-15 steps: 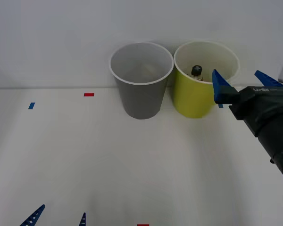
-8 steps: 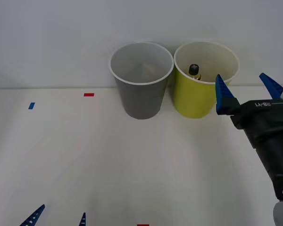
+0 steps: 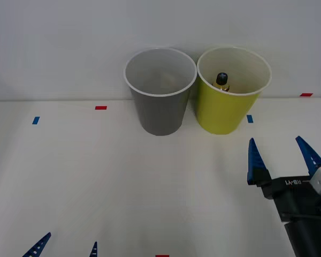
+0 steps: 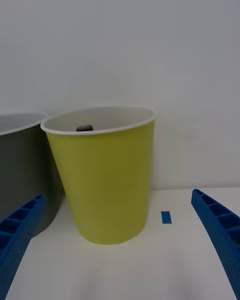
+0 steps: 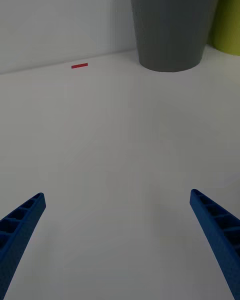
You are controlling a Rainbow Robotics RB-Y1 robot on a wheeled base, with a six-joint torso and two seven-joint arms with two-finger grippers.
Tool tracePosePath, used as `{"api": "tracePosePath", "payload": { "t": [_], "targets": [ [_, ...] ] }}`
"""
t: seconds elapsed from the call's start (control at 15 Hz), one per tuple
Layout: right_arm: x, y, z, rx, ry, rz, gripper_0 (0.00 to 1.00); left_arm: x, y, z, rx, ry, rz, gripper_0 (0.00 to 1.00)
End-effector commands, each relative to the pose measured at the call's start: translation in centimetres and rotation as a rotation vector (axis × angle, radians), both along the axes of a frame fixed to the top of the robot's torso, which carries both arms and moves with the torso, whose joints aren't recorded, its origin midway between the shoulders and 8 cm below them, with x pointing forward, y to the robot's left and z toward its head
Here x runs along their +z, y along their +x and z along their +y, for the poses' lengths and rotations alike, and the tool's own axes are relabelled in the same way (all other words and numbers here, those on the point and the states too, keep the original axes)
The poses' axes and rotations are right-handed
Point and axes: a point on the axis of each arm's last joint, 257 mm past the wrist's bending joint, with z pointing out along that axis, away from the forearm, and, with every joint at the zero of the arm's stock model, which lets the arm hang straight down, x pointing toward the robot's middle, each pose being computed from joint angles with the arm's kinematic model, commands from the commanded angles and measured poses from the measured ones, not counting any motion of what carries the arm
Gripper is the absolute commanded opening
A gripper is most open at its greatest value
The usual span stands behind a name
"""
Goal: Put cans in the gray bin and PET bottles in the light green bin.
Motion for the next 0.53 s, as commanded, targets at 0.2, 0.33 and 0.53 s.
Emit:
{"api": "tracePosePath", "payload": {
  "t": [0.2,0.33,0.53],
  "targets": [
    [-5.4,-5.6,-2.3,-0.064,-0.052,0.077,1.0,0.0,0.0,0.0,0.0,0.0,0.0,1.0],
    [-6.3,-7.0,-2.8,-0.081,-0.055,0.103,1.0,0.0,0.0,0.0,0.0,0.0,0.0,1.0],
    [-7.7,-8.8,-3.4,-0.103,-0.059,0.15,1.0,0.0,0.0,0.0,0.0,0.0,0.0,1.0]
  ]
}}
